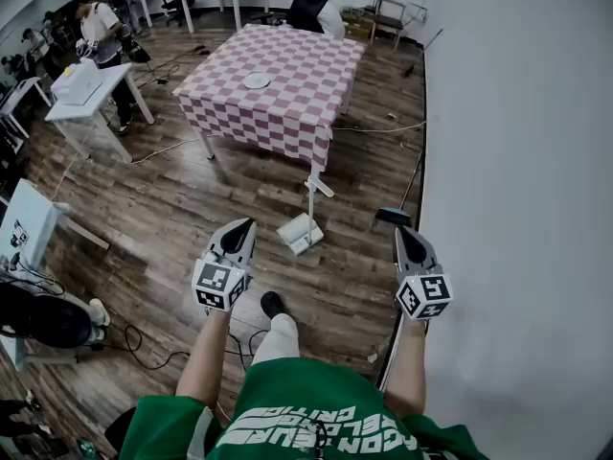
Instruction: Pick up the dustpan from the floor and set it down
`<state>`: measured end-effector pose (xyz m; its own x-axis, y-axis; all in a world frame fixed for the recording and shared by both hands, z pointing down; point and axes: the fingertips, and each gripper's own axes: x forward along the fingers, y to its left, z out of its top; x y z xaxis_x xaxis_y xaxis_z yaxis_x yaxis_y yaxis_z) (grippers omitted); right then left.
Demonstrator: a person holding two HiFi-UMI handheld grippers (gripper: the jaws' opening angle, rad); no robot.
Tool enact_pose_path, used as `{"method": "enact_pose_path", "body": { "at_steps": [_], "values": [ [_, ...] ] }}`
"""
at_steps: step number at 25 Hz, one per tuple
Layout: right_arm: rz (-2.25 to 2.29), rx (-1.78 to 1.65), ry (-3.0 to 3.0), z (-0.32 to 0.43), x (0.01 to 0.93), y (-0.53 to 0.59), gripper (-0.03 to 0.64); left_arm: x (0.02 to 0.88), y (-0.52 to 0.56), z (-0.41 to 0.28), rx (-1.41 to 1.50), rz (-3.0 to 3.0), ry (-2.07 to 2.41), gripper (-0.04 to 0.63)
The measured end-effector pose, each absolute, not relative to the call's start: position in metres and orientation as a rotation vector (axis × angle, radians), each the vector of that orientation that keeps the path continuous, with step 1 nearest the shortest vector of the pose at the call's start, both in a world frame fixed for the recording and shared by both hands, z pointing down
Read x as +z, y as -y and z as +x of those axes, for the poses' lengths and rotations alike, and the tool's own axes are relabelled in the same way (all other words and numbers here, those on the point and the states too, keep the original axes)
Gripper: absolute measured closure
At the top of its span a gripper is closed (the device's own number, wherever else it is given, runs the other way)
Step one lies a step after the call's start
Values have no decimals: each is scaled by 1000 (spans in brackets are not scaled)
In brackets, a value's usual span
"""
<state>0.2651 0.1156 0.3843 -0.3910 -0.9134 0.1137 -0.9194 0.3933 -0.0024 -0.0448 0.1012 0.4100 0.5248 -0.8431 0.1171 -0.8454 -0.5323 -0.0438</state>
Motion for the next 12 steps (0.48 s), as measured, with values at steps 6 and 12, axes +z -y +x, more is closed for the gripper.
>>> {"method": "enact_pose_path", "body": {
  "at_steps": [6,12],
  "values": [
    [1656,109,2525,222,378,-47,609,407,-32,-88,169,2712,1506,594],
    [1616,88,2509,183,371,10,609,407,23,-120,104,2688,1506,594]
  ]
}}
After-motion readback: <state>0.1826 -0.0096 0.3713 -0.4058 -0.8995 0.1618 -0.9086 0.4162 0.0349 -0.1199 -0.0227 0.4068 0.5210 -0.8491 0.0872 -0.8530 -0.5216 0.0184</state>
